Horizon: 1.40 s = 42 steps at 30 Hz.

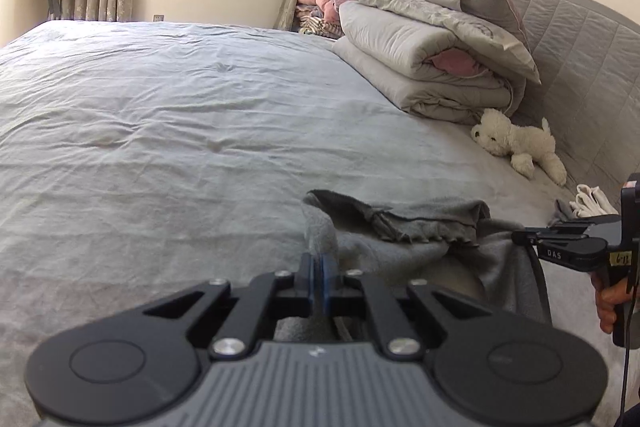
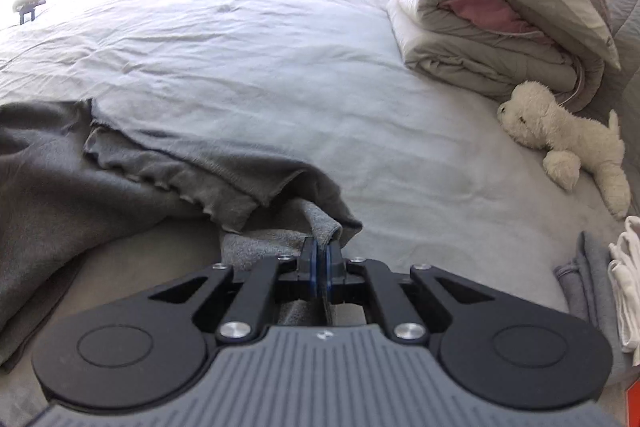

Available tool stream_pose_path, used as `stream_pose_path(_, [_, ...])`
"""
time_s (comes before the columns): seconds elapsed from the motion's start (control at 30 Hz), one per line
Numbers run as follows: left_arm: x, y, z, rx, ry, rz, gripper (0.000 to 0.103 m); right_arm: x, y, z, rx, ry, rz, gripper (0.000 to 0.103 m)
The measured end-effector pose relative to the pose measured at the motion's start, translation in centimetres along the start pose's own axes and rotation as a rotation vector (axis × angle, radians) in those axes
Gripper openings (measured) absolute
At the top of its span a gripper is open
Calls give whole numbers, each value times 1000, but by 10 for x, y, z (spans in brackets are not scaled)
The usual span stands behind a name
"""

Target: Fold clothes

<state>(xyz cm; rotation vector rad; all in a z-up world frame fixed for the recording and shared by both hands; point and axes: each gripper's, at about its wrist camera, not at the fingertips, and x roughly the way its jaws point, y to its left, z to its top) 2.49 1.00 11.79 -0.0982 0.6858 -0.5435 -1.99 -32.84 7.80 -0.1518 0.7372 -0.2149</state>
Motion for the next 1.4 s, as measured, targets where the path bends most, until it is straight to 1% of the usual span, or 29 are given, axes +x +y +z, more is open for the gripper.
stream_pose_path(0.1, [-26,13,12,-60,-44,-27,4,-12,-8,7,14,-77,-65,3])
stream_pose_path(0.3, [-86,27,26,-109,-148,-81,4,-38,-19,19,28,-241,-196,3])
stream_pose_path(0.33, [-97,28,27,-109,-173,-88,4,-43,-20,20,26,-270,-218,3])
stream_pose_path(0.4, [-118,32,29,-125,-237,-77,4,-52,-21,22,26,-320,-254,3])
stream_pose_path(0.47, [-130,42,30,-145,-280,-54,4,-53,-23,24,39,-333,-254,3])
stream_pose_path(0.5, [-132,47,31,-149,-298,-27,4,-54,-24,25,46,-340,-254,3])
stream_pose_path(0.53, [-132,53,31,-159,-302,-7,4,-55,-24,25,52,-346,-253,3])
stream_pose_path(0.67, [-115,75,28,-211,-271,41,4,-55,-26,27,78,-340,-228,3])
stream_pose_path(0.73, [-110,78,27,-217,-256,36,4,-54,-27,28,91,-334,-213,3])
stream_pose_path(0.8, [-113,74,26,-200,-269,-2,4,-57,-30,28,112,-345,-210,3])
stream_pose_path(0.9, [-122,53,21,-96,-295,-93,4,-62,-35,27,150,-372,-213,3])
stream_pose_path(0.93, [-123,47,21,-70,-298,-99,4,-64,-37,27,163,-381,-214,3])
stream_pose_path(1.03, [-123,37,21,-29,-293,-51,4,-70,-42,27,201,-409,-216,3])
stream_pose_path(1.07, [-125,37,22,-35,-300,-37,4,-72,-44,27,214,-418,-217,3])
stream_pose_path(1.1, [-129,42,23,-58,-314,-23,4,-77,-45,27,221,-443,-217,3])
stream_pose_path(1.23, [-163,49,33,-104,-423,-3,4,-122,-37,34,179,-630,-236,3])
stream_pose_path(1.33, [-205,38,43,-82,-529,-22,4,-166,-31,38,153,-759,-245,3])
stream_pose_path(1.4, [-237,26,47,-47,-615,-44,4,-200,-33,39,156,-842,-246,3])
